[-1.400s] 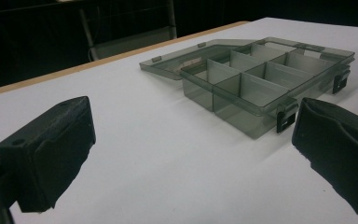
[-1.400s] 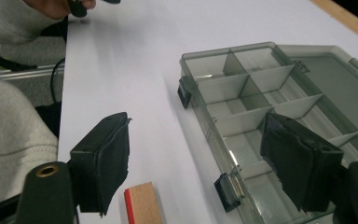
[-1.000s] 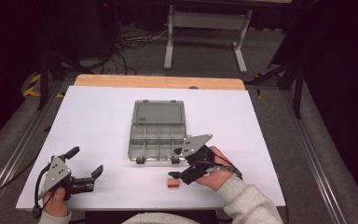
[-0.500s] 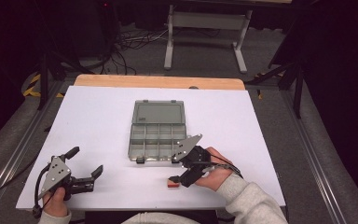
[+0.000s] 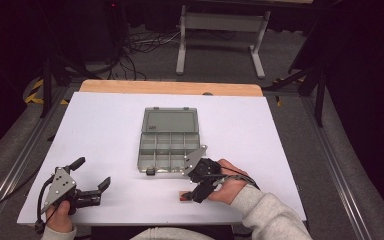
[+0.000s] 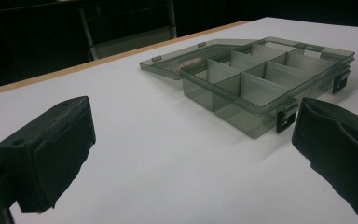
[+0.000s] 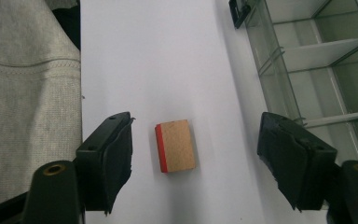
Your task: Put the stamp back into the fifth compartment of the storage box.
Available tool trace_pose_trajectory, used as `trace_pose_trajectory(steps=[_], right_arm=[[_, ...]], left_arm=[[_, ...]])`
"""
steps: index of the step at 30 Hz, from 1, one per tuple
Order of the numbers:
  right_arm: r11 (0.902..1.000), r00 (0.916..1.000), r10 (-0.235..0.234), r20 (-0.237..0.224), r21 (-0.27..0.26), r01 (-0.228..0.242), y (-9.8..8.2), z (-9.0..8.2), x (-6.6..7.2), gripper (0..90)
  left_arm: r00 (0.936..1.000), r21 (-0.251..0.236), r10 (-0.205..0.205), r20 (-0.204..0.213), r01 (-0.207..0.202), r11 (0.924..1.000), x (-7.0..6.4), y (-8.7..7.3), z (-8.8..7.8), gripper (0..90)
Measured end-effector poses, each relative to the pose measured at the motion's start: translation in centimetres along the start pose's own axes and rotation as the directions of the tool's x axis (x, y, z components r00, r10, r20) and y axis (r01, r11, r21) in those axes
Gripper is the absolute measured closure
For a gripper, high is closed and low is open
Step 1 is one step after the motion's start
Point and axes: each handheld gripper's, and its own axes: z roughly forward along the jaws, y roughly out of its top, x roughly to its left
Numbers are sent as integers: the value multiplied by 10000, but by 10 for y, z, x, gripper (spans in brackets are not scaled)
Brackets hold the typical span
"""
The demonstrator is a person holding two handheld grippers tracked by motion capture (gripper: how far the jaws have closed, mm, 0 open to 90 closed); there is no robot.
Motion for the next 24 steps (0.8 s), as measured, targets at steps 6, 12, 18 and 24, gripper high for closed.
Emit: trace_pose_trajectory(steps=[6, 12, 18, 24], right_arm=[[9987, 9999, -33, -143, 500, 40, 2, 4, 1, 297], [9973, 9996, -157, -215, 709, 172, 4, 8, 1, 298], [9943, 9998, -66, -177, 1061, 84, 5, 9, 3, 302], [9919, 9994, -174, -296, 1254, 210, 6, 13, 4, 309]], left_arm=[[10000, 13, 2, -13, -2, 10000, 0, 0, 0, 4], [10000, 7, -7, 8, 7, 10000, 0, 0, 0, 4], [10000, 8, -7, 2, 7, 10000, 0, 0, 0, 4], [10000, 18, 28, -4, -28, 10000, 0, 0, 0, 4]])
